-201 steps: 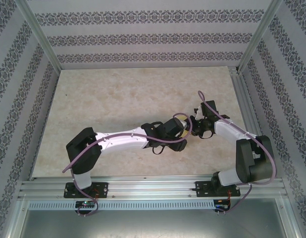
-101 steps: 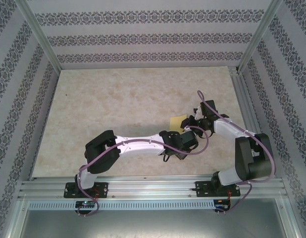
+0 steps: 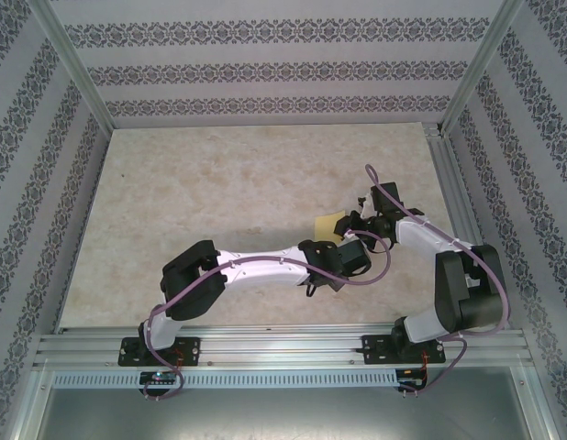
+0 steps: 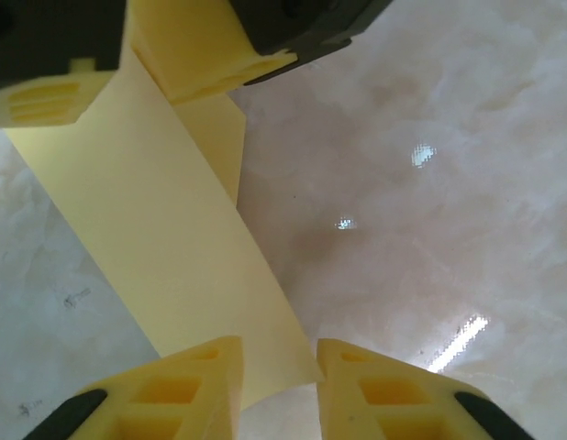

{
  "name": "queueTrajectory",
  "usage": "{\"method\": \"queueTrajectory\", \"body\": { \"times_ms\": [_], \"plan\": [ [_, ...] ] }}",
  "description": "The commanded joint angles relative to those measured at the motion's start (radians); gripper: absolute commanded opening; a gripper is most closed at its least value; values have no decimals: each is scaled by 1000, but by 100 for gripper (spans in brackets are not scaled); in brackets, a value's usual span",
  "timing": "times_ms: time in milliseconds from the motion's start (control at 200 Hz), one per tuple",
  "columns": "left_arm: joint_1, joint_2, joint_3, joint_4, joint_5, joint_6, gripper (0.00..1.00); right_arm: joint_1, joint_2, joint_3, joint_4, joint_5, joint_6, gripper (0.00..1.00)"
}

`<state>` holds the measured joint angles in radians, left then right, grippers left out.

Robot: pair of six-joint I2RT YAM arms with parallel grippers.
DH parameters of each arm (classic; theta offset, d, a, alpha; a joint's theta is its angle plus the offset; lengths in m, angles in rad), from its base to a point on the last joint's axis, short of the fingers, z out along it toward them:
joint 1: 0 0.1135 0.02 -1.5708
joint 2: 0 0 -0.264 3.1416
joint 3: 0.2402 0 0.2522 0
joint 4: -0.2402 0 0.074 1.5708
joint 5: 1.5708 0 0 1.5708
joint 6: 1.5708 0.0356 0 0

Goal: Fold a paper plane with a square sheet of paper (pick it up from the middle)
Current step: Third fold the triangle at the center of the table.

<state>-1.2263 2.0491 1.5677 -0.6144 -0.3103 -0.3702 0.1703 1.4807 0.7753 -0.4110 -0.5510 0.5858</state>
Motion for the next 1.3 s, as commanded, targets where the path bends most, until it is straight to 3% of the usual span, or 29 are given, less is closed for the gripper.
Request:
{"method": "queueTrajectory", "body": {
  "times_ms": [0,230,619,729,969,1294],
  "plan": [
    [-6,-15,5,12,-22,0,20,10,15,33,-11,15,-6,31],
    [33,-53,-43,63,38,-29,10,3,16,50,-23,22,-12,31],
    [210,-132,-223,282,389,-90,4,-73,-97,40,-116,60,-61,40],
    [250,-133,-244,305,438,-92,4,-74,-126,16,-120,48,-64,41],
    [316,-76,-202,311,598,-57,5,-70,-180,-71,-79,-5,-54,36],
    [350,51,-40,198,694,71,6,-22,-157,-99,-78,-17,-67,28]
  ]
}}
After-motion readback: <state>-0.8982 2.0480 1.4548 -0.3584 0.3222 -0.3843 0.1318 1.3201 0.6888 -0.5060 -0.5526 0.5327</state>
